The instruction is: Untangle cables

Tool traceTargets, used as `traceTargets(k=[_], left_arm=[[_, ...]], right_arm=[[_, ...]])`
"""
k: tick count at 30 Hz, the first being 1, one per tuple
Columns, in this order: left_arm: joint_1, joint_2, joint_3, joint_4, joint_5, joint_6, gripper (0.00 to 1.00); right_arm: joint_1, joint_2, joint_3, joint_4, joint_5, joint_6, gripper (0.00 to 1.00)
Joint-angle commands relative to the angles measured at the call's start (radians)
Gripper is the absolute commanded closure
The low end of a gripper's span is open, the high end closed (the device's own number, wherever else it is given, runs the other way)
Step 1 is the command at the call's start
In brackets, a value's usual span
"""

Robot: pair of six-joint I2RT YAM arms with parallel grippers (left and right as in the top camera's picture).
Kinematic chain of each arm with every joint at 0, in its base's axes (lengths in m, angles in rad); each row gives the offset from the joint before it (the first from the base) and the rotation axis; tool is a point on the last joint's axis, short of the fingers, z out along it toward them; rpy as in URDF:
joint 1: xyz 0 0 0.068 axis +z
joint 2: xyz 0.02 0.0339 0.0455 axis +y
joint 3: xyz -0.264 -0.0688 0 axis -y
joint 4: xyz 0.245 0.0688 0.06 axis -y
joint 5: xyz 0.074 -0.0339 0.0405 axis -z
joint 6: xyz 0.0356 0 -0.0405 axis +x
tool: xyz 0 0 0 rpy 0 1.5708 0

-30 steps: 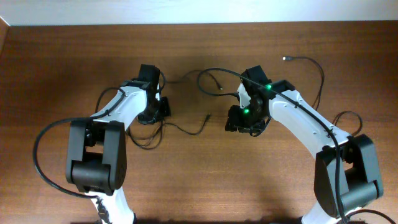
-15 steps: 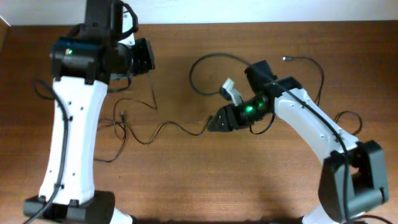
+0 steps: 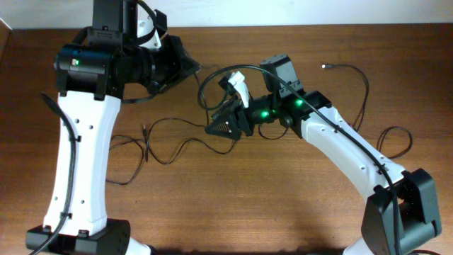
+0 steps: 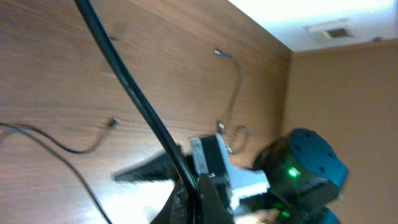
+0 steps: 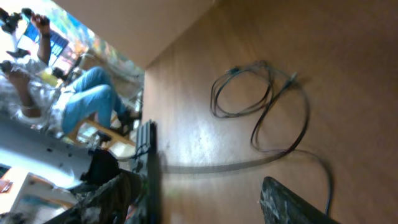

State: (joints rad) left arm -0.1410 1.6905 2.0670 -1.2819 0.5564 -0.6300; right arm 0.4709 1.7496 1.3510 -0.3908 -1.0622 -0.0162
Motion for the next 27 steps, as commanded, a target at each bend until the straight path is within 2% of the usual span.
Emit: traceTargets(k=[1,5,9,13,17,20,24,27], left_arm=[[0.006,-0.01,0.009,0.002,0.119,-0.037,1.0],[0.006,-0.01,0.009,0.002,0.163,-0.067,1.0],[0.006,-0.01,0.009,0.002,0.163,-0.067,1.0],[0.006,-0.01,0.009,-0.006,0.162,-0.066,1.0],[0.006,-0.01,0.009,-0.005,0.138,-0.066,1.0],[0.006,-0.01,0.009,-0.003,-0.035,-0.066,1.0],[0.006,-0.01,0.009,-0.006,-0.031,-0.103,1.0],[0.006,-0.01,0.009,-0.006,0.059,-0.171,1.0]], right_arm=[[0.016,-0.008,0.009,0.073,0.035,0.086,0.33],[0.049,-0.008,0.009,0.089,0.039,0.085,0.37],[0.065,-0.008,0.009,0.195,0.044,0.085,0.37],[0.065,-0.008,0.009,0.217,0.158,0.085,0.36],[0.066,-0.008,0.009,0.214,0.118,0.084,0.33],[0.064,-0.008,0.009,0.209,0.035,0.072,0.28],[0.064,-0.008,0.009,0.218,-0.053,-0.033,0.28],[0.064,-0.008,0.009,0.256,-0.053,-0.032,0.28]])
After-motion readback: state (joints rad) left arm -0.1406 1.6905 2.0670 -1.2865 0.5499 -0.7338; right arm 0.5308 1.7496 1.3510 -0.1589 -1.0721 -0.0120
